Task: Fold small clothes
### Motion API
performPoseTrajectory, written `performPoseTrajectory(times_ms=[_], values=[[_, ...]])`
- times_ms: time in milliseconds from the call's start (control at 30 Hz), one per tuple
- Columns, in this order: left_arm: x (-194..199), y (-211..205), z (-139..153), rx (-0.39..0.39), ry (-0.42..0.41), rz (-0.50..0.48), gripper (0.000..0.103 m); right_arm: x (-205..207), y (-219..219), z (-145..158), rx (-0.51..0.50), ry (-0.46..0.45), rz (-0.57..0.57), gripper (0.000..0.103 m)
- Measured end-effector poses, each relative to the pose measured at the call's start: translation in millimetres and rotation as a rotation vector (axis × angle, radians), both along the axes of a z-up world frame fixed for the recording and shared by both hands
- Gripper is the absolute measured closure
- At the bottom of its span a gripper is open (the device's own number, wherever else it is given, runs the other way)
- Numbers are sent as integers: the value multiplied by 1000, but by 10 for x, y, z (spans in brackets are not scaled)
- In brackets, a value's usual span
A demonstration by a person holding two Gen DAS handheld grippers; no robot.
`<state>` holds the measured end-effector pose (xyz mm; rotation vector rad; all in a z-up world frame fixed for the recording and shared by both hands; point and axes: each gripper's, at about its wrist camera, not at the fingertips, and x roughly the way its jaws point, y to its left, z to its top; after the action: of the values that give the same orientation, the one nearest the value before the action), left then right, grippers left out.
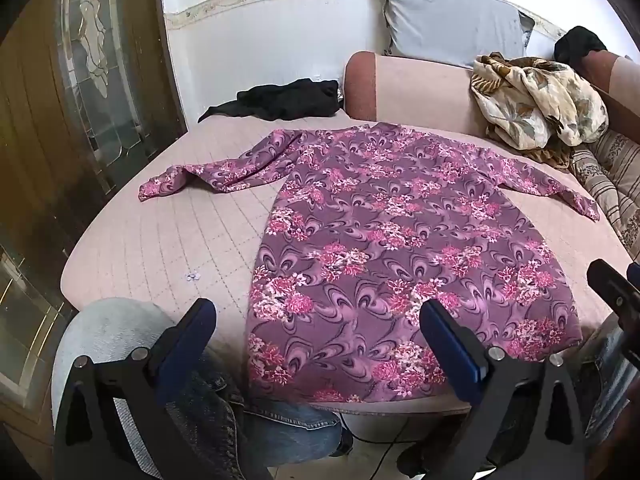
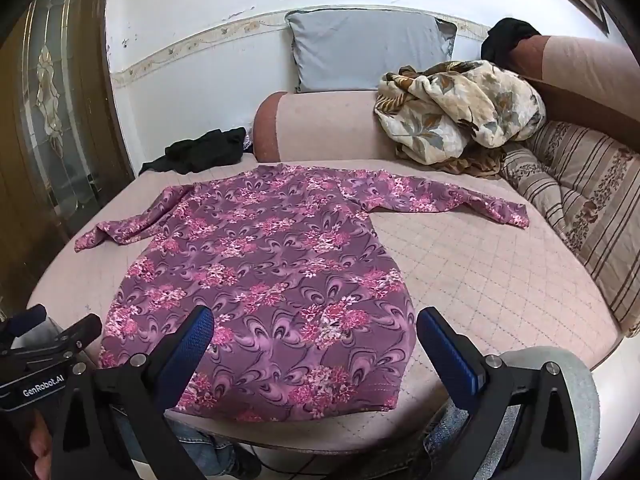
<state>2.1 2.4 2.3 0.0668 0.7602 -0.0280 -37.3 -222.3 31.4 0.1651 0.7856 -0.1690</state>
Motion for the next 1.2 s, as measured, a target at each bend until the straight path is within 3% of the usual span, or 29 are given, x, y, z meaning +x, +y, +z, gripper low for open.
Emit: performPoseTrajectory(times_ms=[333, 500, 767, 967, 1200], values=[[30, 11, 82, 8, -5, 0, 2, 10, -129, 52, 65, -15, -29, 0], [9, 10, 132, 3, 12, 11, 2, 14, -190, 121, 156, -21, -20, 0], [115, 23, 448, -2, 47, 29, 2, 164, -86, 353, 120, 62, -5, 0], [311, -116, 688, 98, 118, 33, 2, 302, -134, 508, 104, 103, -2, 0], [343, -184, 795, 139, 78, 39, 2, 375, -231, 681, 115, 55, -3, 0]])
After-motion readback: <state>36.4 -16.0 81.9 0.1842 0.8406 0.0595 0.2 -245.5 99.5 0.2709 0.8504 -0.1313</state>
